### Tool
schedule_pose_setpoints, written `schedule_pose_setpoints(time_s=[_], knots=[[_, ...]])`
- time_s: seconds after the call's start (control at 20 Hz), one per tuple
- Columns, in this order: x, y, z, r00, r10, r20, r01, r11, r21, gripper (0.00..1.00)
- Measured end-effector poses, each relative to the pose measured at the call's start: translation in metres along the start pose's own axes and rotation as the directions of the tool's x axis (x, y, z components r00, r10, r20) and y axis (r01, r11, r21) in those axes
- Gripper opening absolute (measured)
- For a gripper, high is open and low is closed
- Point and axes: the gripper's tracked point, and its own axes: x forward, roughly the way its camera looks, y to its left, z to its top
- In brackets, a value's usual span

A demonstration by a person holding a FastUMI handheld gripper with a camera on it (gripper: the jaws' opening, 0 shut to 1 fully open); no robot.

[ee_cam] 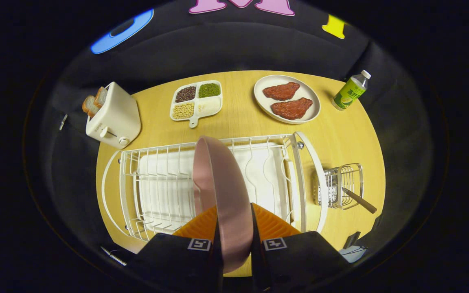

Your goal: Take the plate from the dish rack, then take the spoon from the basket and place it into the plate.

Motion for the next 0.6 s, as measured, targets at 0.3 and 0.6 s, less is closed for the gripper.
schedule_pose_setpoints(time_s=[0.3, 0.6], knots=[[-0.015, -0.007, 0.006, 0.999, -0.049, 0.006, 0.049, 0.999, -0.023, 0.31], [-0.021, 0.002, 0.015, 0.989, -0.147, 0.014, 0.148, 0.985, -0.094, 0.31]])
